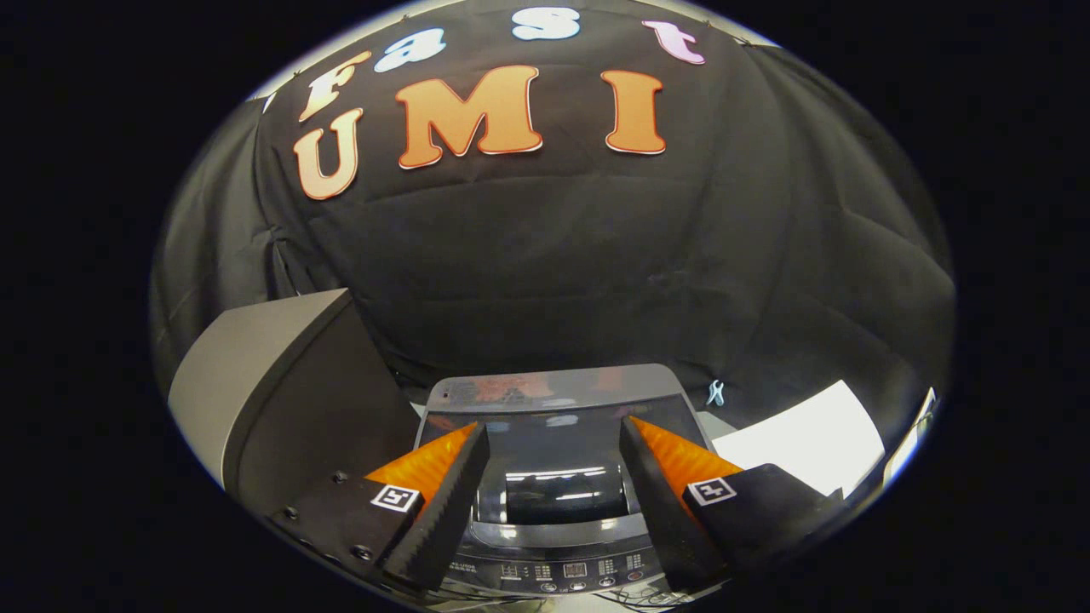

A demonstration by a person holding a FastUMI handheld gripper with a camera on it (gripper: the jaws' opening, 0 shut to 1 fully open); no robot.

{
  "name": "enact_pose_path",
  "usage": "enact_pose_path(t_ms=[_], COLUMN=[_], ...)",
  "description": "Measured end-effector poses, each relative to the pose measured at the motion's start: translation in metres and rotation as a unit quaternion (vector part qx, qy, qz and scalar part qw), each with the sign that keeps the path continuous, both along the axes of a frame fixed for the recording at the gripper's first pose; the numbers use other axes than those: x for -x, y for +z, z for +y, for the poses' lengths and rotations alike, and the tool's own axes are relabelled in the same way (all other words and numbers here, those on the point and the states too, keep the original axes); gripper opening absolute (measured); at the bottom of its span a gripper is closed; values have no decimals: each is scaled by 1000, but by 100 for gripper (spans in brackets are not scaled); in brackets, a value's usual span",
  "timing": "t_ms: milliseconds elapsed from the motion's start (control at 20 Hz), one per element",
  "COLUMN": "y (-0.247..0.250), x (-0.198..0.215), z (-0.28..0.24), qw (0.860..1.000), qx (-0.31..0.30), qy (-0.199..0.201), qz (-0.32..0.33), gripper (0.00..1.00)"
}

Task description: Put the clothes into the washing machine and then close the washing machine lid.

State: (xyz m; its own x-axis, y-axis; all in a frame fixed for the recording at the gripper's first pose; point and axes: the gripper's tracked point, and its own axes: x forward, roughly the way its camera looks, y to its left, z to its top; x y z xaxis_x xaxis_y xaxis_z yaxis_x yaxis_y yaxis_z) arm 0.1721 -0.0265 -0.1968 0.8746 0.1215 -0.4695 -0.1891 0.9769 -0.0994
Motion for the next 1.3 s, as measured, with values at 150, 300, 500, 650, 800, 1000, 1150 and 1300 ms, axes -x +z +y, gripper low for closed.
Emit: enact_pose_path(t_ms=[150, 300, 500, 650, 800, 1000, 1150, 1300], y=[14, 28, 57, 89, 129, 200, 254, 302], x=[13, 25, 39, 44, 56, 69, 75, 84], z=[-1, 1, 9, 15, 18, 14, 15, 7], qw=[1000, 999, 998, 996, 993, 986, 981, 974], qx=[-1, -2, -10, -21, -31, -35, -44, -46], qy=[-8, -13, -20, -27, -30, -34, -31, -35], qz=[-18, -32, -57, -83, -110, -158, -187, -220], gripper=[98, 98, 98, 98, 98, 98, 98, 98])
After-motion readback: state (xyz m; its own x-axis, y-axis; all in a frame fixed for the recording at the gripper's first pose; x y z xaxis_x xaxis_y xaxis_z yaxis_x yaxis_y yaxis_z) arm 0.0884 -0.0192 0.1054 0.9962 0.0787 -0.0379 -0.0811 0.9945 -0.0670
